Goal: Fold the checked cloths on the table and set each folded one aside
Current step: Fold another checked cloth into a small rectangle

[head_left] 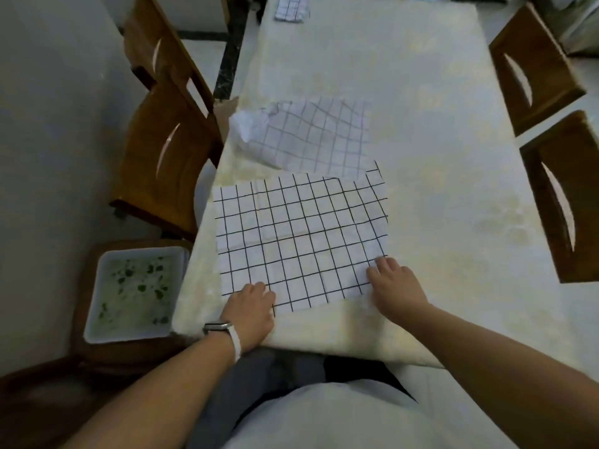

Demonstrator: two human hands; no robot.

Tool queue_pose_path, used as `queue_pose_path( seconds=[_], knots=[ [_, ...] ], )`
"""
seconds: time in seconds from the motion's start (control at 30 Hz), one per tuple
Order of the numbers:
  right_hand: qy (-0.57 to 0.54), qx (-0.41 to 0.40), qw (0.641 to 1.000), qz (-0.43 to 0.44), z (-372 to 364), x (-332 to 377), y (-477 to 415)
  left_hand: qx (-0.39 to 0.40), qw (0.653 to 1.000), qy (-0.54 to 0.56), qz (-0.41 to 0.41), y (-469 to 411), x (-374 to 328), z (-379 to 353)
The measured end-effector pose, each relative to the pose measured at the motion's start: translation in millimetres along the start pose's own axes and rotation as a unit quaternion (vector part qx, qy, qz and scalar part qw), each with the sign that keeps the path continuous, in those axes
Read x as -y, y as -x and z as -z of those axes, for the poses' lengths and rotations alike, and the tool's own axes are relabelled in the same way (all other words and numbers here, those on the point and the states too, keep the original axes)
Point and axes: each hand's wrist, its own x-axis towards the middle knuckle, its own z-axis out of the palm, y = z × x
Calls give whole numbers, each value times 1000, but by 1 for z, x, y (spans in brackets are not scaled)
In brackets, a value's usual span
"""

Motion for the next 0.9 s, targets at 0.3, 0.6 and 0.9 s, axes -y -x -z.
queue_pose_path(
  seconds=[0.3, 0.6, 0.9],
  knots=[
    [22, -16, 996, 79, -4, -19, -22, -23, 998, -17, -58, 2, 14, -11],
    [-13, -123, 991, 49, 7, -55, -30, -53, 997, -6, -62, 3, 17, -27],
    [-13, -148, 989, 19, 8, -70, 9, -73, 994, -20, -83, 14, 29, -11]
  ],
)
